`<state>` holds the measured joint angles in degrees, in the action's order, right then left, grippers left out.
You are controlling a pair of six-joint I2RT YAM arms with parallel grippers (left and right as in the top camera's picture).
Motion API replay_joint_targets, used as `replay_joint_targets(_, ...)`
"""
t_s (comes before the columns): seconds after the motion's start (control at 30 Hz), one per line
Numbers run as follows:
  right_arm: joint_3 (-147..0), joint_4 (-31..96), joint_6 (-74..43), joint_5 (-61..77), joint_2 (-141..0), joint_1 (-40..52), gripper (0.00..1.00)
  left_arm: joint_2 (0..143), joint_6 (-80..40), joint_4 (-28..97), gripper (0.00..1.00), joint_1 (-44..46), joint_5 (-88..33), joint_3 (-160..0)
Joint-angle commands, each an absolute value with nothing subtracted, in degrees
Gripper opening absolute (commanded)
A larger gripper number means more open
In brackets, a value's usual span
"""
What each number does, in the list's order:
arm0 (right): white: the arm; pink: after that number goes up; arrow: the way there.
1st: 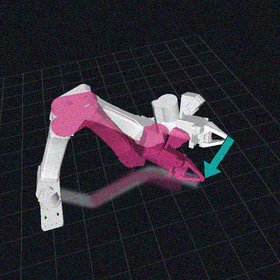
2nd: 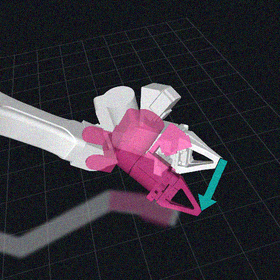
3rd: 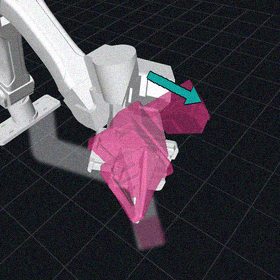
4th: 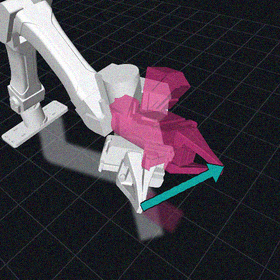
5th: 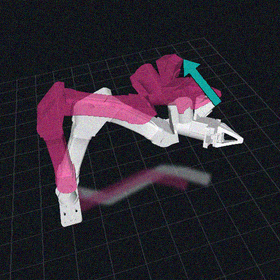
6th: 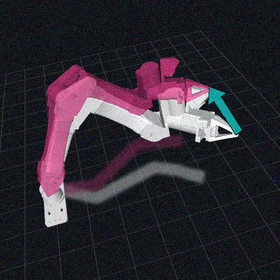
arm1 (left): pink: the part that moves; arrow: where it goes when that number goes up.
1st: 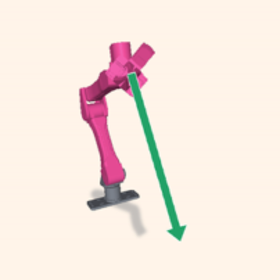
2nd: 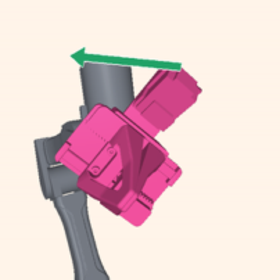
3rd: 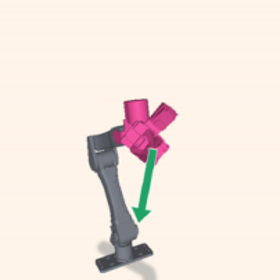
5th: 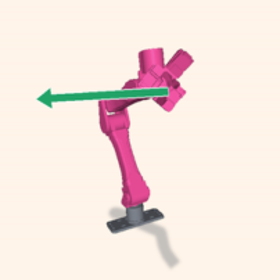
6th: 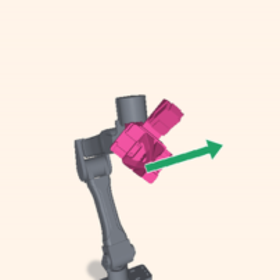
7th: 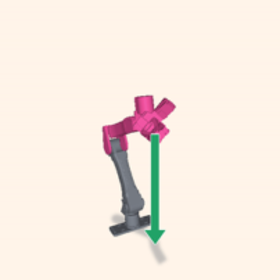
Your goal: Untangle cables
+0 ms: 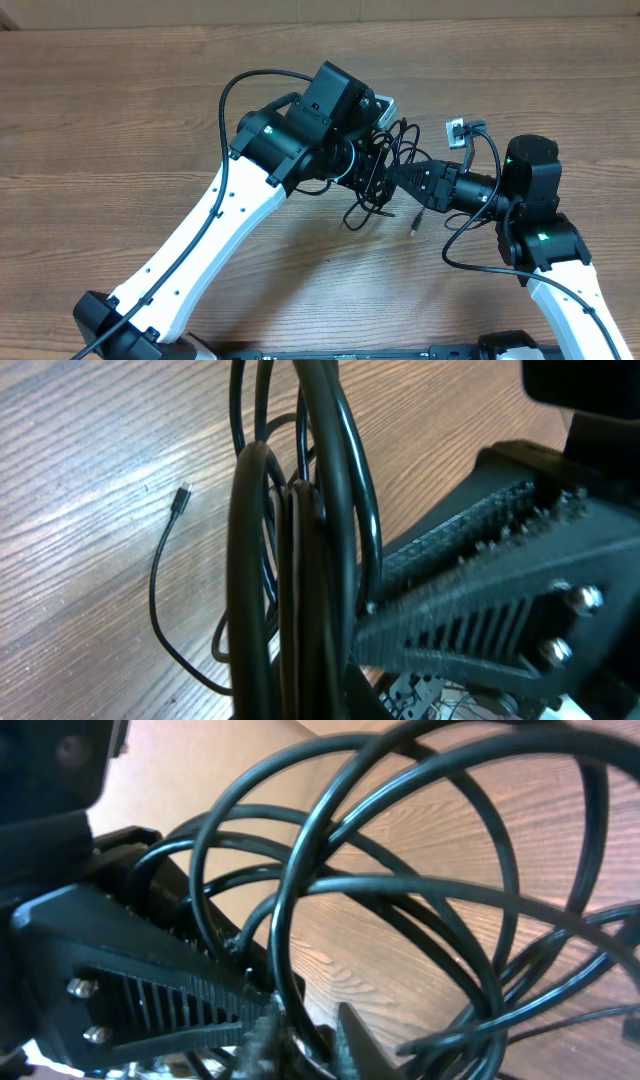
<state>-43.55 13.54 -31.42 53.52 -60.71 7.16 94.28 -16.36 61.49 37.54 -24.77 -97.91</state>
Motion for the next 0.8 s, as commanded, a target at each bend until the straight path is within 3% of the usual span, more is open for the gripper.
replay_joint_targets(0.0,-44.60,13.41,-31.03,51.70,-60.53,7.16,0.04,94.06,-14.76,61.71,0.08,37.52,-28.56,-99.18)
replay_joint_targets(0.4,-44.62,9.67,-31.68,51.09,-60.51,6.17,0.04,94.06,-14.13,63.81,0.06,37.52,-21.91,-99.18)
replay_joint_targets(0.6,-44.66,0.10,-38.04,46.57,-60.51,-2.57,0.04,94.06,-13.80,66.78,0.04,37.52,-20.82,-99.18)
replay_joint_targets(0.77,-44.64,8.75,-38.81,39.81,-60.51,-11.64,0.07,94.06,-13.65,66.61,0.04,37.52,-20.80,-99.18)
